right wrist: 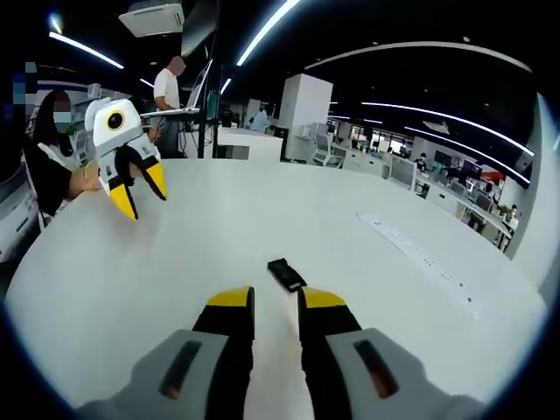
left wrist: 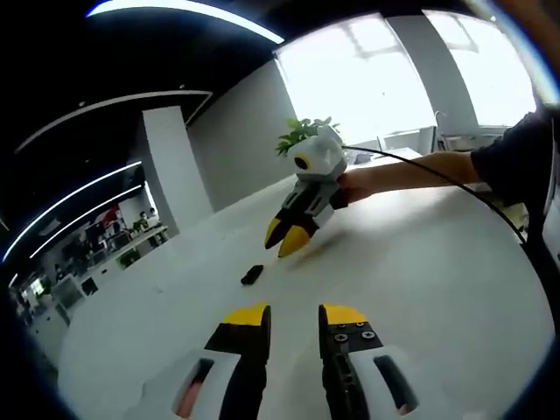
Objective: Snap the two parts of the plastic buckle together until the buckle closes and remains connected.
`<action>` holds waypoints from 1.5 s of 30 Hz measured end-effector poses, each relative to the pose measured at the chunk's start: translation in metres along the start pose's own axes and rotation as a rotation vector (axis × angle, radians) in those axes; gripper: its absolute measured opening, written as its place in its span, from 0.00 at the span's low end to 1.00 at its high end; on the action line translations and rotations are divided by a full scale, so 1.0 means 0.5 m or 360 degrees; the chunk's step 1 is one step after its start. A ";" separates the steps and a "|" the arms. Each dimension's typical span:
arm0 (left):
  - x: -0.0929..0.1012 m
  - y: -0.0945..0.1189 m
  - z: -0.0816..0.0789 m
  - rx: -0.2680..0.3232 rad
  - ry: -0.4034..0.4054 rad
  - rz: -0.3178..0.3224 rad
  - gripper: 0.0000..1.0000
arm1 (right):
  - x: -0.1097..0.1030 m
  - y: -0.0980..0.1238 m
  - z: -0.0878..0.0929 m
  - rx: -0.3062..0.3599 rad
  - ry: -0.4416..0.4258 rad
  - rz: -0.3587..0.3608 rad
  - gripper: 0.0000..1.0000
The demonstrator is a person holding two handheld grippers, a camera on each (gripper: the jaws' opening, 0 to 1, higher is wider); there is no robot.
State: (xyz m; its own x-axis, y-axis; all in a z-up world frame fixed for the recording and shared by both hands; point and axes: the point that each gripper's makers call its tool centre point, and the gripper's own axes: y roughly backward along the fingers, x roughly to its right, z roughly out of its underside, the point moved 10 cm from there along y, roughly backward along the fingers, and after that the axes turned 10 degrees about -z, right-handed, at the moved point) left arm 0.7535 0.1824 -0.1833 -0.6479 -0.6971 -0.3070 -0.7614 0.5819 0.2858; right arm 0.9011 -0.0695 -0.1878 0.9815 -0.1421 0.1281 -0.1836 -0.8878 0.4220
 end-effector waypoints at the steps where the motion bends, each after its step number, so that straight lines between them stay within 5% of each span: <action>1: -0.001 -0.001 0.000 0.0005 0.0010 -0.0005 0.21 | -0.002 0.002 0.000 -0.0007 0.0000 0.0016 0.19; 26: -0.010 -0.008 0.001 -0.0016 0.0171 -0.0047 0.26 | -0.053 0.057 0.019 0.0004 -0.0086 0.0191 0.21; 33: -0.007 0.010 -0.006 -0.0020 0.0240 -0.0065 0.28 | -0.078 0.067 0.016 -0.0039 -0.0075 0.0244 0.26; 45: 0.020 0.056 0.004 -0.0047 0.0411 -0.0120 0.33 | -0.132 0.103 -0.007 0.0067 -0.0138 0.0440 0.27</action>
State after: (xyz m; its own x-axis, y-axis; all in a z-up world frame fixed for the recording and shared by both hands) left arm 0.7259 0.1927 -0.1801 -0.5596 -0.8241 -0.0877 -0.8041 0.5143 0.2983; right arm 0.8265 -0.1045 -0.1714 0.8957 -0.4167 0.1553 -0.4444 -0.8272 0.3439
